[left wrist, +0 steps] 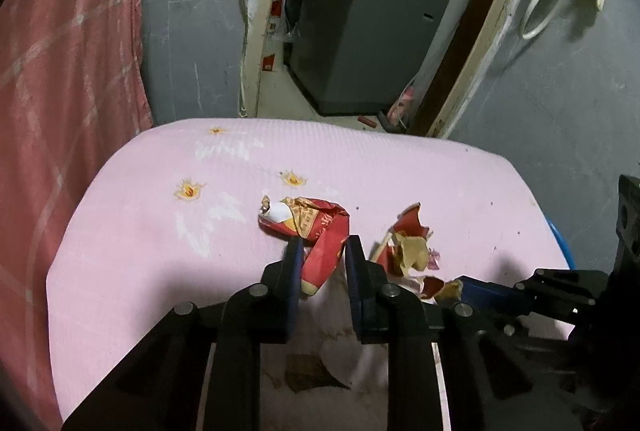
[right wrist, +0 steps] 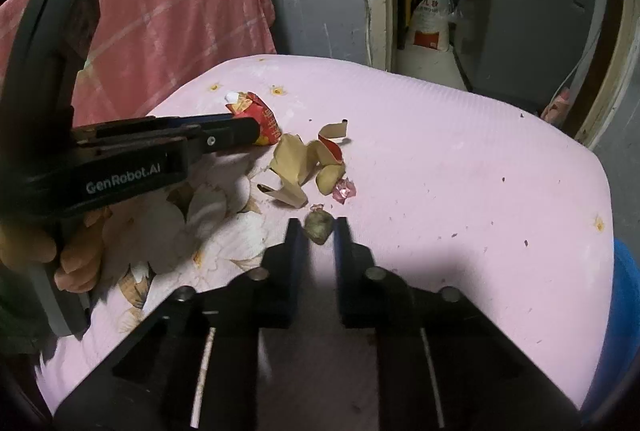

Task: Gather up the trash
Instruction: 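Close the left tool on the red-gold wrapper while the right tool grasps a small brown nut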

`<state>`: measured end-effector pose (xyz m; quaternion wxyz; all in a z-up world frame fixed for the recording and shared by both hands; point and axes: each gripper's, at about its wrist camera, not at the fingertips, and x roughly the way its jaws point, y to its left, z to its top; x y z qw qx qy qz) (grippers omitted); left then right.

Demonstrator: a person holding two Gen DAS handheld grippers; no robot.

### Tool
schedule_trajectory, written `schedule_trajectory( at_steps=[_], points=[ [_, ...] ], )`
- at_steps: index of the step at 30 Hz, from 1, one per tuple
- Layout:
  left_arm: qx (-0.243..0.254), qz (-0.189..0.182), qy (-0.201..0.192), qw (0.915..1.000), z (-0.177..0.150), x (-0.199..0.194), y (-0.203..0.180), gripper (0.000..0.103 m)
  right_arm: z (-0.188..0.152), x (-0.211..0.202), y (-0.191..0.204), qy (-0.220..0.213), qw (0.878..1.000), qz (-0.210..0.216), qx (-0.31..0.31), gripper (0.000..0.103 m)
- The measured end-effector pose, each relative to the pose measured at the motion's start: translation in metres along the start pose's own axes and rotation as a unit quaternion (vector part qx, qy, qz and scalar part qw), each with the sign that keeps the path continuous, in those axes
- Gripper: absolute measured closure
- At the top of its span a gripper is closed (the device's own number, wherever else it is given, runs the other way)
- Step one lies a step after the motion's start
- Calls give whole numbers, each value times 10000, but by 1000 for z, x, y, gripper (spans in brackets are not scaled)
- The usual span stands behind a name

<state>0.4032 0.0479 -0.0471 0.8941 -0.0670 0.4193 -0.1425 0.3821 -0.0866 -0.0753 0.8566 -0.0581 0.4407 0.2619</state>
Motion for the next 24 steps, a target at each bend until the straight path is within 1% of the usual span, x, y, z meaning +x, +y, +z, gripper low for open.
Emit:
schedule_trajectory(
  at_steps=[5,11,15,21,24],
  points=[
    [140,65,18,9999,-7,-4,-10,97,-3,-3,-2,-96,9999,67,94,93],
    [120,83,-45,9999,-20,-15,-13,98,-10,-14,2,-316,9994,93,97,93],
    [43,48,-109,9999,-31,-26,-18,98,-20,-30,4,-586,9982,103,116,93],
    [-58,-116,-384,9992,-46,-50,-32,99,-35,-59,9,-1092,9939,52,132,93],
    [-32,-208,-663,9976,-52,-66,-44,99,-44,-78,9,-1412,9899,9,149,93]
  ],
)
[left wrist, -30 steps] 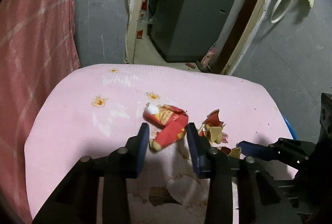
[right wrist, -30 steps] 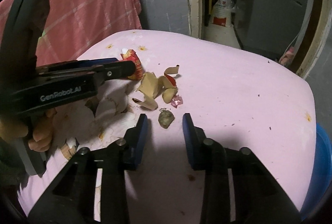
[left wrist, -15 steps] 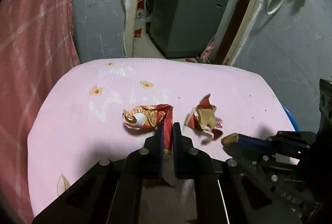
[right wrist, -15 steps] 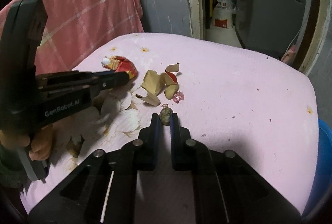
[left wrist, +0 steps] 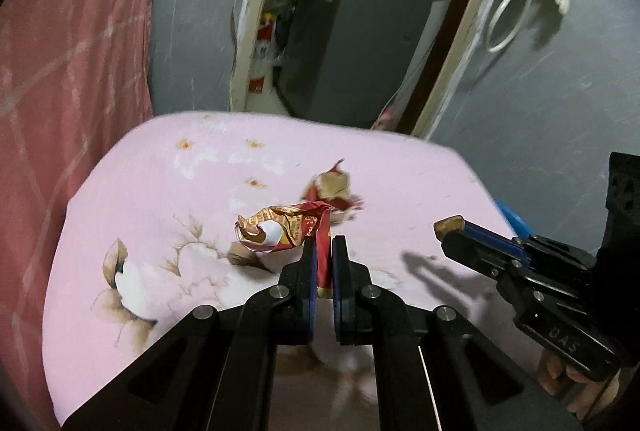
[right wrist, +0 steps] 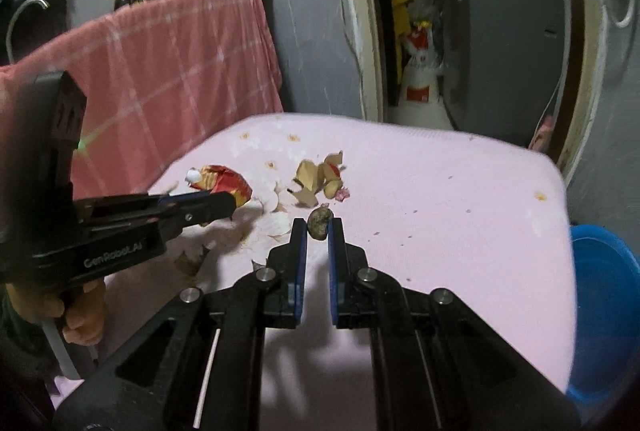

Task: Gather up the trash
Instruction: 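Close the left tool on the red-gold wrapper while the right tool grasps a small brown nut, then carry the red-gold wrapper and brown nut over the blue bucket and open the right tool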

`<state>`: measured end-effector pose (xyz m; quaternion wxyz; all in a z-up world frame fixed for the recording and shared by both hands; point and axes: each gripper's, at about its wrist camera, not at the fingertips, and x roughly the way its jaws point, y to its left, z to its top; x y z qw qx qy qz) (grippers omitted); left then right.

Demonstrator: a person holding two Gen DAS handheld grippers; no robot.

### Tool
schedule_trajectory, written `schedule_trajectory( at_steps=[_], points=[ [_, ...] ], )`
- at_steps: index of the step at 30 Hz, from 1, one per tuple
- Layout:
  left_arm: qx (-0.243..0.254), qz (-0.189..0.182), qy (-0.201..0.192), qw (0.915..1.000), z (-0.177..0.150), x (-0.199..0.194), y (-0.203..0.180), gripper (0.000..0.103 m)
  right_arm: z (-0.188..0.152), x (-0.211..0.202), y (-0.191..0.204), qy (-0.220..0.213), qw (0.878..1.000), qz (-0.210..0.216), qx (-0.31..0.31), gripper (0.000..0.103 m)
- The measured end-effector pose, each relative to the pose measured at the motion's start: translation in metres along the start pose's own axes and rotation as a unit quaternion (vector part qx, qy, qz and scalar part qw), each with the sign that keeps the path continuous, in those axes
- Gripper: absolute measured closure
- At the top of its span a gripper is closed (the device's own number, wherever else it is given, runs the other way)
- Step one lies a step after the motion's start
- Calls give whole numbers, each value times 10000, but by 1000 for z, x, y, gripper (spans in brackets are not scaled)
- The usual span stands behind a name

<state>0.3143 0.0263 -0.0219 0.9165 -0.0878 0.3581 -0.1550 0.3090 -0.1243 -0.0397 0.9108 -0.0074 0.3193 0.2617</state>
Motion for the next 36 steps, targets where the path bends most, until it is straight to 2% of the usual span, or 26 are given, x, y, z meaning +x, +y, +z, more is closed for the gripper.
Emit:
schedule_trajectory(
  at_steps=[5,10,14,20,27,36],
  points=[
    [158,-98,-547,9983,-1,-26,-27,99,1,-41,-7,-613,9980,-130,28,93],
    [433,-179,-1124,9926,6,-52,-61,99,4,-88,-12,-1261,9913,-384,35,93],
    [644,-317,-1541,9854,12,-70,-93,99,4,-121,-16,-1698,9831,-684,-11,93],
    [953,-590,-2106,9711,16,-90,-143,98,-2,-175,-28,-2352,9639,-1250,-44,93],
    [1255,-948,-2248,9616,21,-87,-199,98,-11,-224,-57,-2675,9471,-1774,37,93],
    [1533,-1203,-2015,9599,22,-50,-257,98,-30,-246,-102,-2624,9389,-2210,285,93]
  ],
)
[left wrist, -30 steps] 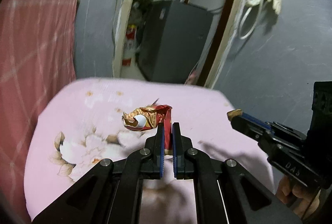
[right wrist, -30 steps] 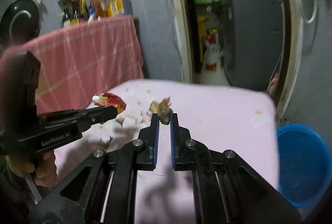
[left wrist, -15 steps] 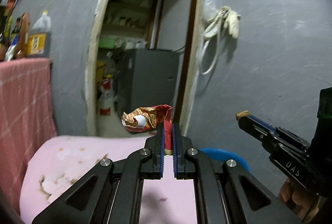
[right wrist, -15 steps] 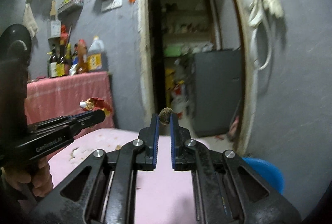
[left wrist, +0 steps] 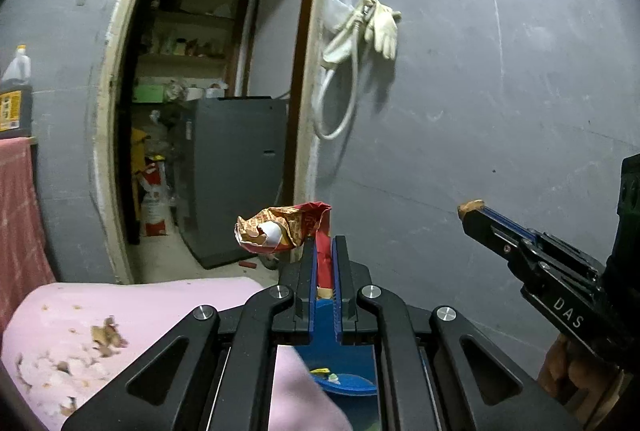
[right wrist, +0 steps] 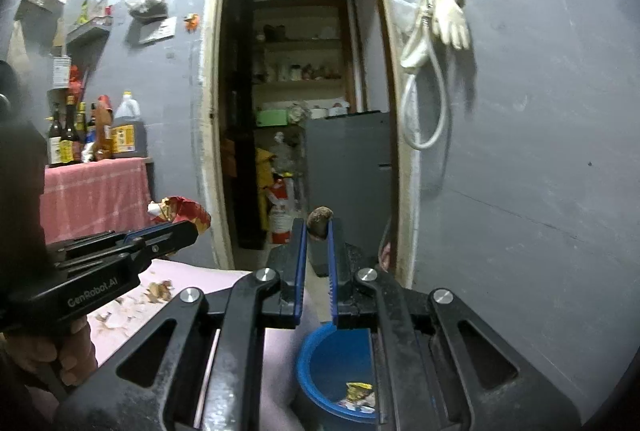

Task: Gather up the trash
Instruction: 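Carry the red-gold wrapper and brown nut over the blue bucket and open the right tool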

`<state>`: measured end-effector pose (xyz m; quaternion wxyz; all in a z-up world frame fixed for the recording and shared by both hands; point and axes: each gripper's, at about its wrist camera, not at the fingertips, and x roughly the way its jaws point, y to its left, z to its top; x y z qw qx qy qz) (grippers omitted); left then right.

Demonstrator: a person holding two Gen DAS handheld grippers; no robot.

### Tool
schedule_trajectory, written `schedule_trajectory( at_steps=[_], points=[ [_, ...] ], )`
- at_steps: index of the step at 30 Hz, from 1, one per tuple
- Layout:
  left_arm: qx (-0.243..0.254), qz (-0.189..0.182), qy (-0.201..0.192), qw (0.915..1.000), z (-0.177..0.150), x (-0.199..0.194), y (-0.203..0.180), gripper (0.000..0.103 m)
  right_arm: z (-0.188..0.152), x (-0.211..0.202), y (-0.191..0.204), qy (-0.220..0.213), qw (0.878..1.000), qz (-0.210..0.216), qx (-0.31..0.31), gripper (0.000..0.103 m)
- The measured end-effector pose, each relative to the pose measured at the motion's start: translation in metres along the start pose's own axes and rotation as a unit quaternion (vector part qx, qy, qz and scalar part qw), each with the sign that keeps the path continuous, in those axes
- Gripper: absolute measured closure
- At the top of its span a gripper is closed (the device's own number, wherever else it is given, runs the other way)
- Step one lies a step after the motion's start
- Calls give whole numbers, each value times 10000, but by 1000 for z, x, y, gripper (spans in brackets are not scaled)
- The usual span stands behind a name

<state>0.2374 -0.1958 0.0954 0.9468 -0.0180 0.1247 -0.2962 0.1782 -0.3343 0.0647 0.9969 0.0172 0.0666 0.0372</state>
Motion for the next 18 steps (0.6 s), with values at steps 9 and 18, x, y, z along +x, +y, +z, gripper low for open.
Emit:
schedule_trajectory(
  at_steps=[9,18],
  points=[
    [-20,-127,597,9981,-24,54,-17,98,-29,18,-39,410,9988,-181,206,93],
    [-260,-244,1491,9882,-47,119,-15,98,-62,45,-75,927,9927,-297,719,93]
  ],
)
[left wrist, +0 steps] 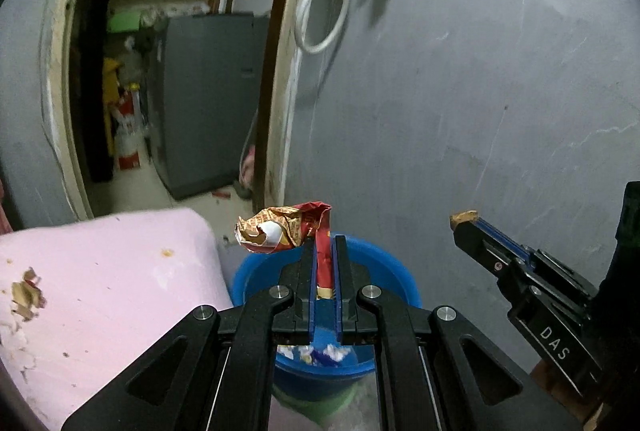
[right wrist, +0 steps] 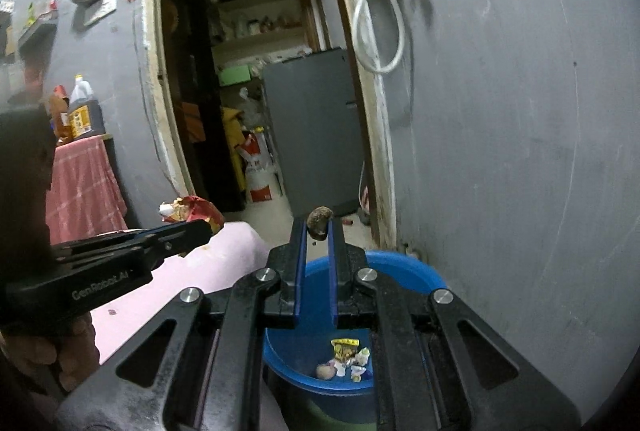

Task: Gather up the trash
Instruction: 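Carry the red-gold wrapper and brown nut over the blue bucket and open the right tool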

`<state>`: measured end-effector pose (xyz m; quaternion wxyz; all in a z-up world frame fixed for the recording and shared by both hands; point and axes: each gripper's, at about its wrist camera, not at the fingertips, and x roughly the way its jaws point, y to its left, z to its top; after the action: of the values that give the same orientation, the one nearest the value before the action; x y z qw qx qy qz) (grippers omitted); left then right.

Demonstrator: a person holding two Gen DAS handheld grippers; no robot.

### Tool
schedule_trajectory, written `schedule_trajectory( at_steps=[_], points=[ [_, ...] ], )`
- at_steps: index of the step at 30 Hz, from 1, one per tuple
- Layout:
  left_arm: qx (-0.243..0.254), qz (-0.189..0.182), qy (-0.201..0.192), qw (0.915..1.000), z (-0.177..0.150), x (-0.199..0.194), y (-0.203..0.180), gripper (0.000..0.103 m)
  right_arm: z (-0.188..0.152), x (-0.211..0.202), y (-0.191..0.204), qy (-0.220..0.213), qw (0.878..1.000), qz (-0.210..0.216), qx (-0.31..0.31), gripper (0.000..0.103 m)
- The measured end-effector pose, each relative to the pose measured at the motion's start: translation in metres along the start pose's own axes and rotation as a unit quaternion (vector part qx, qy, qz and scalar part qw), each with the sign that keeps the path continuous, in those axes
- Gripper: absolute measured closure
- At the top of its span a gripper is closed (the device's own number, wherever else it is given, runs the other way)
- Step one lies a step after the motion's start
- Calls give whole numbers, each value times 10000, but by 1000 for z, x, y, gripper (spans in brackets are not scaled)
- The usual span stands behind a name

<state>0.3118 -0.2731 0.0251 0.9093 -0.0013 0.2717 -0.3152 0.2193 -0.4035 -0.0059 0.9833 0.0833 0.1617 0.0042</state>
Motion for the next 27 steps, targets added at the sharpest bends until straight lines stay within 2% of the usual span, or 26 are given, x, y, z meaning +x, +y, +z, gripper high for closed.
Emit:
schedule_trajectory(
  at_steps=[7,13,27],
  points=[
    [-189,-57,793,9967,-8,53,9,98,-14,27,-19,385,9990,16,236,93],
    [-164,101,1195,9927,-26,85,12,98,-27,48,-30,714,9964,-4,459,93],
    [-301,130,1590,9867,-40,110,15,97,-36,71,-38,1083,9920,-68,647,92]
  ],
)
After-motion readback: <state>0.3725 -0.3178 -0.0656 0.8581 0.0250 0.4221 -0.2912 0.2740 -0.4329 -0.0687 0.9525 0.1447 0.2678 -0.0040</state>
